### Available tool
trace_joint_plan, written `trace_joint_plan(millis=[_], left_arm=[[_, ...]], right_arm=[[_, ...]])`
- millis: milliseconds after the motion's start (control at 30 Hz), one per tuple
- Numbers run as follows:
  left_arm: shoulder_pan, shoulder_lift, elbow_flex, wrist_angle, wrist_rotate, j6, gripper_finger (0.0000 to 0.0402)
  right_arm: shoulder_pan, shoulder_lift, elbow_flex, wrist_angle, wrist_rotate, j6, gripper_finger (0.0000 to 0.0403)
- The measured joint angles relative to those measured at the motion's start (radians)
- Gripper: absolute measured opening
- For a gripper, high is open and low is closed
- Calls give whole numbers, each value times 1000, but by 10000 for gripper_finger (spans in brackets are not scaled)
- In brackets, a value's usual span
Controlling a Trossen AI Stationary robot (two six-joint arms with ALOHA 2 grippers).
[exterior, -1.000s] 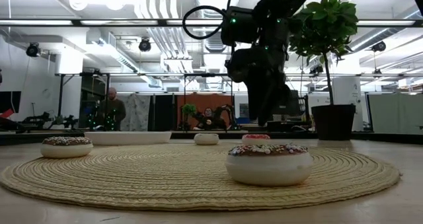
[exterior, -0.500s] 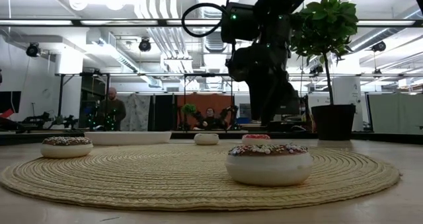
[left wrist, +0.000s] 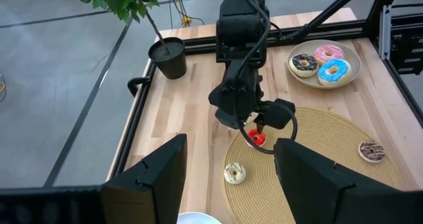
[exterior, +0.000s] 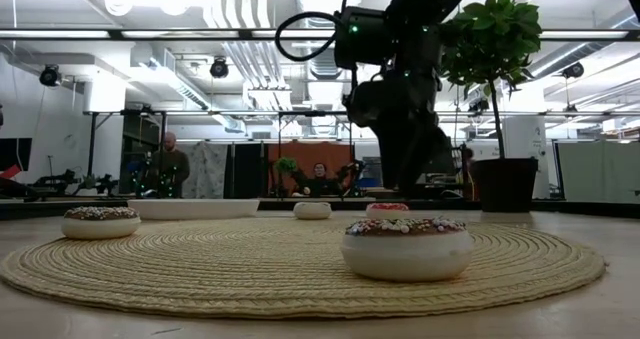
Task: Pick & Place donuts
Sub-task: Put the small red donut into the white plate
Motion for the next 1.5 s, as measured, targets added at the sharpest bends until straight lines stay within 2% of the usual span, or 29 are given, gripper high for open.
trace_joint_plan(millis=[267,667,933,1233,1500], left_arm=[[0,0,0,0,0,0,199],[0,0,0,0,0,-3,199],[0,0,0,0,0,-4,199],[0,0,0,0,0,-4,199],[0,0,0,0,0,-4,199]], right_arm=[[-2,15,-3,3,6,-2,211],[0,113,30,-3,-9,-8,211],[0,108,31,-10,-8,-4,205],[0,94,29,-27,-21,-7,171],[-1,72,29,-25,-22,-8,169]])
